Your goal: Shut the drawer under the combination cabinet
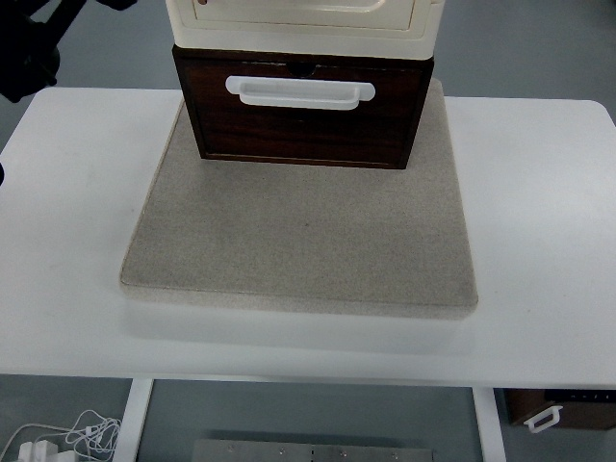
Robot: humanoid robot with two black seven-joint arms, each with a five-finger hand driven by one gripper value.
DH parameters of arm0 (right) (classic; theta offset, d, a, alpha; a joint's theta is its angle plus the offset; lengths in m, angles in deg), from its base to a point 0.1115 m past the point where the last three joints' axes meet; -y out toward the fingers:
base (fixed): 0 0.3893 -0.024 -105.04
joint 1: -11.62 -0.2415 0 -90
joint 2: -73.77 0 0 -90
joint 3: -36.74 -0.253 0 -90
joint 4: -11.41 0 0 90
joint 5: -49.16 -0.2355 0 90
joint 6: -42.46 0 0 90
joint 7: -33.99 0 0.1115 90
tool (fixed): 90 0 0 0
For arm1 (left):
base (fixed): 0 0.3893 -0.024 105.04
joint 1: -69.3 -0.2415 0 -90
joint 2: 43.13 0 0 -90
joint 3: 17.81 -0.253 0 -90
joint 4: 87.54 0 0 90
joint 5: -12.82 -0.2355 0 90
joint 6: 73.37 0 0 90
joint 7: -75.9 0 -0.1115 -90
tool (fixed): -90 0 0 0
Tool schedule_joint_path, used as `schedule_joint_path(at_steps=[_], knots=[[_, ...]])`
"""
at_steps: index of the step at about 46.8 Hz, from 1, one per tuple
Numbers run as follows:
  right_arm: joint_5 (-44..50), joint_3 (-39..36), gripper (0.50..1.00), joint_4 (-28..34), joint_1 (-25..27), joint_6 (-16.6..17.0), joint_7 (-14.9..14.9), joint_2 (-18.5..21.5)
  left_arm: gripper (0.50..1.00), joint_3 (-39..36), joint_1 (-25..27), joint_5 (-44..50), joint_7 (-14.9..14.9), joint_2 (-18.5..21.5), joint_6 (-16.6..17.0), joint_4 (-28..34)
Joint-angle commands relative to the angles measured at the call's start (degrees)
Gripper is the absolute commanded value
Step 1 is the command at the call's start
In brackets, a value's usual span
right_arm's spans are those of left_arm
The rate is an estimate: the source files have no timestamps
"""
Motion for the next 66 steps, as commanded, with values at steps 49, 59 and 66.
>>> schedule_joint_path(at_steps=[49, 59, 66], knots=[[0.00, -0.35, 0.952, 0.00, 0.00, -0.09, 0.07, 0.00, 0.990, 22.28, -2.22, 11.60, -5.95, 2.37, 20.06, -33.16], [0.00, -0.35, 0.952, 0.00, 0.00, 0.26, -0.02, 0.00, 0.992, 22.10, -6.26, 13.88, -5.60, 1.05, 20.15, -38.61], [0.00, -0.26, 0.952, 0.00, 0.00, 0.26, 0.07, 0.00, 0.992, 22.19, -10.66, 14.85, -5.60, -0.62, 20.15, -38.96]])
